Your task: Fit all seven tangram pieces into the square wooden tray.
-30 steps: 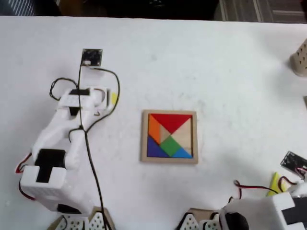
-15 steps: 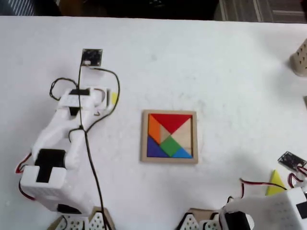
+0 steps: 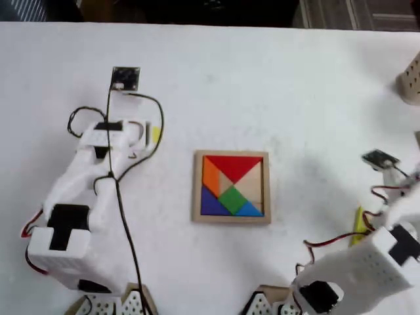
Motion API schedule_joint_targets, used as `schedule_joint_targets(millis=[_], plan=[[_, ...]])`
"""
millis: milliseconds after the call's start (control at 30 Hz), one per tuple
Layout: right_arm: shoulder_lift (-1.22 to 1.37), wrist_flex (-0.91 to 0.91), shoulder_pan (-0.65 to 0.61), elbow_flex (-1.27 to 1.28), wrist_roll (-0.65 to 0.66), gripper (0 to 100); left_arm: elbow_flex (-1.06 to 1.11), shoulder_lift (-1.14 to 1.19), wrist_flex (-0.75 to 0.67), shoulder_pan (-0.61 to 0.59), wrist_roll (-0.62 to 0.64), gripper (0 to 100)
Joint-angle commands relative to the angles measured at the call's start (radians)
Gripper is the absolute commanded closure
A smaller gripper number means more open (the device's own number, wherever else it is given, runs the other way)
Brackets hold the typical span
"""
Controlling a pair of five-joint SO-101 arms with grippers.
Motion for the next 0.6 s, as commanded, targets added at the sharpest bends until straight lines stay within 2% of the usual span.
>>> schedule_joint_targets(millis=[0, 133, 233, 400, 567], plan=[[-0.008, 0.01, -0.085, -0.026, -0.055, 98.1, -0.043, -0.005, 0.008, -0.016, 0.008, 72], [-0.028, 0.024, -0.104, -0.014, -0.069, 98.1, -0.043, -0.005, 0.008, -0.016, 0.008, 72], [-0.104, 0.045, -0.047, -0.002, -0.063, 98.1, -0.043, -0.005, 0.006, -0.016, 0.008, 71], [-0.231, 0.03, 0.077, 0.189, 0.084, 98.1, -0.043, -0.005, 0.006, -0.016, 0.008, 72], [-0.291, -0.171, 0.166, 0.394, 0.118, 98.1, -0.043, -0.005, 0.006, -0.016, 0.008, 72]])
